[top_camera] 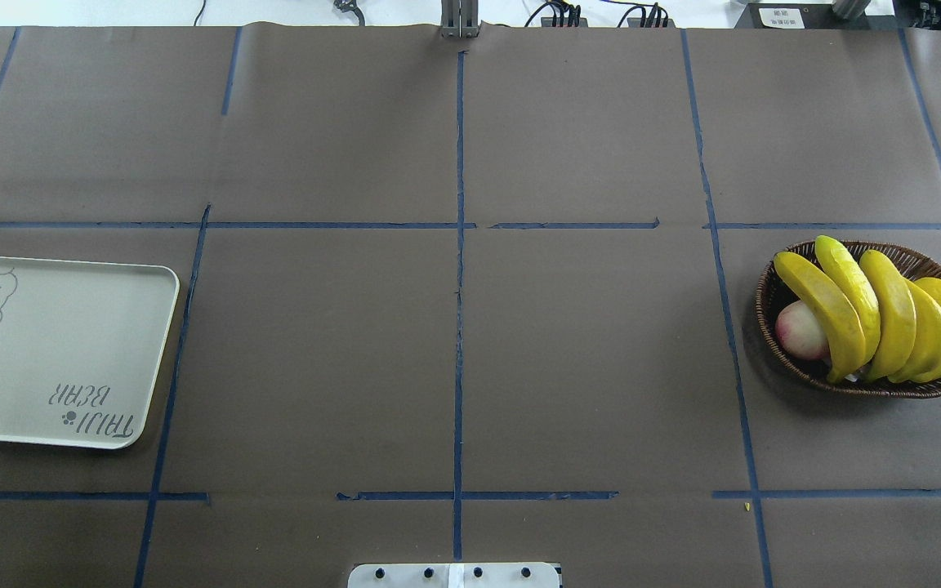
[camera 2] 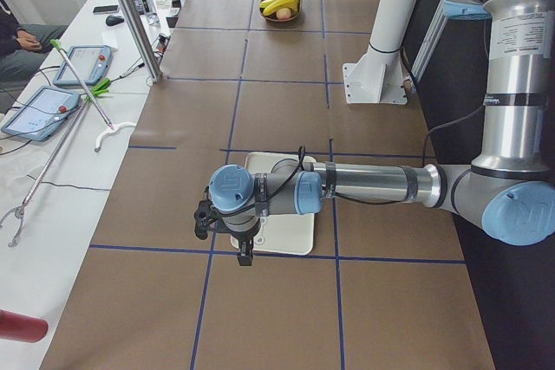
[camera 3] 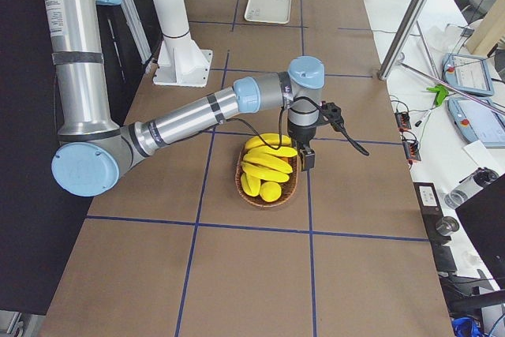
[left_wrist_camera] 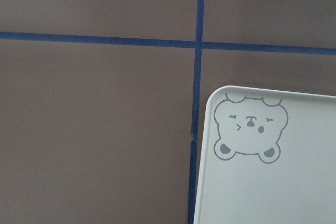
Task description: Transfer all bananas from basket to plate
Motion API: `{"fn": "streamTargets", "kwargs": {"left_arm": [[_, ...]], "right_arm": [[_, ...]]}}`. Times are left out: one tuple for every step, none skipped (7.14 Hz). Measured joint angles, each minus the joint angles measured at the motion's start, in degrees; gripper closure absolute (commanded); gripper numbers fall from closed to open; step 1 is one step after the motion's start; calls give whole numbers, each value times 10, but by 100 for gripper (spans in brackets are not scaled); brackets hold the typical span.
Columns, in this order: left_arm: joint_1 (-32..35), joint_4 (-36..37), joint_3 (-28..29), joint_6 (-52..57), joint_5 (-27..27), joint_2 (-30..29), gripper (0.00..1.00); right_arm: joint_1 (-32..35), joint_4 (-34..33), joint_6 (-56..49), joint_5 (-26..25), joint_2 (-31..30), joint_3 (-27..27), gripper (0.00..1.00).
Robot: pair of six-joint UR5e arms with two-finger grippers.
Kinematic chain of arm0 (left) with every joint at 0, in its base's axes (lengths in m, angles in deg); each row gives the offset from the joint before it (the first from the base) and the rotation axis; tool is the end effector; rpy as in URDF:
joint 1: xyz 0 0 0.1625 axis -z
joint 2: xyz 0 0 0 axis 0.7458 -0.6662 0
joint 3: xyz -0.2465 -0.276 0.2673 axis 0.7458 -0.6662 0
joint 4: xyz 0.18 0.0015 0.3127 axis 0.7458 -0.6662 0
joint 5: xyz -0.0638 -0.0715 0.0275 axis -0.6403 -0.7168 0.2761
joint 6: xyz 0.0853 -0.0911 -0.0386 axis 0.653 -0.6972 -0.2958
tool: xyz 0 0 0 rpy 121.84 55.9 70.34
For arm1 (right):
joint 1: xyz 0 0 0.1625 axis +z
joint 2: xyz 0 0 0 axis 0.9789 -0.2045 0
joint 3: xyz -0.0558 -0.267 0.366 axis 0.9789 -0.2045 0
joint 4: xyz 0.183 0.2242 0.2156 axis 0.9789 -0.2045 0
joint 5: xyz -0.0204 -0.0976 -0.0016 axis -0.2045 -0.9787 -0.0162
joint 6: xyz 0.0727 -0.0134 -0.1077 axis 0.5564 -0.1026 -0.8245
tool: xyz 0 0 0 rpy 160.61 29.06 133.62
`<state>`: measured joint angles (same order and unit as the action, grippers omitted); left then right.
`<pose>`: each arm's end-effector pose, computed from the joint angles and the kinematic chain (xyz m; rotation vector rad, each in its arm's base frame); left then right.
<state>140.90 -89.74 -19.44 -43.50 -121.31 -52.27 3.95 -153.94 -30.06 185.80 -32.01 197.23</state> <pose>-0.0538 -0.4137 0.6916 0.0028 0.8601 -0.0102 -0.0143 -0.4616 0.5509 0.1614 -0.7123 -0.2198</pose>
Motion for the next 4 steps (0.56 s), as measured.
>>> {"fn": "streamTargets", "kwargs": {"left_arm": [[-1, -2, -2, 0, 0, -8, 0], [-1, -4, 0, -7, 1, -12, 0], [-2, -11, 2, -18, 1, -13, 0], [-3, -20, 3, -25, 1, -12, 0]], "right_arm": [[-12, 0, 21, 34, 1, 8, 0], [-36, 13, 63, 51, 2, 21, 0], [-63, 53, 132, 57, -4, 30, 0], [-92, 121, 215, 58, -22, 34, 0]]}}
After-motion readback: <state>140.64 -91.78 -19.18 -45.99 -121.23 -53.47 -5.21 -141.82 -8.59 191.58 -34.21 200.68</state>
